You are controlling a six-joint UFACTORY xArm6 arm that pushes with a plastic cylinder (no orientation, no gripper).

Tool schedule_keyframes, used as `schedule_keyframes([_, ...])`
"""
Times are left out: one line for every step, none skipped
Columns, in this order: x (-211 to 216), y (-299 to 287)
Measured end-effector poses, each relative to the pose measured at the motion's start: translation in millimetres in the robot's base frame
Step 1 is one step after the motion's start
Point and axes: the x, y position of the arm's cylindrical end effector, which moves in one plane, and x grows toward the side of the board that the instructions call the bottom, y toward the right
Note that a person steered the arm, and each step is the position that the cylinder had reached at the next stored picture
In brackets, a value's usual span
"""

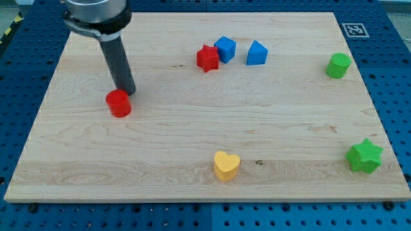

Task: Push the red circle to the bottom left

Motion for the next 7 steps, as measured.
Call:
schedule_keyframes([21, 0])
schedule_keyframes([37, 0])
schedule_keyframes([49, 0])
schedule_keyframes([61, 0])
schedule_keyframes([78, 0])
schedule_keyframes([92, 0])
schedule_keyframes([95, -2])
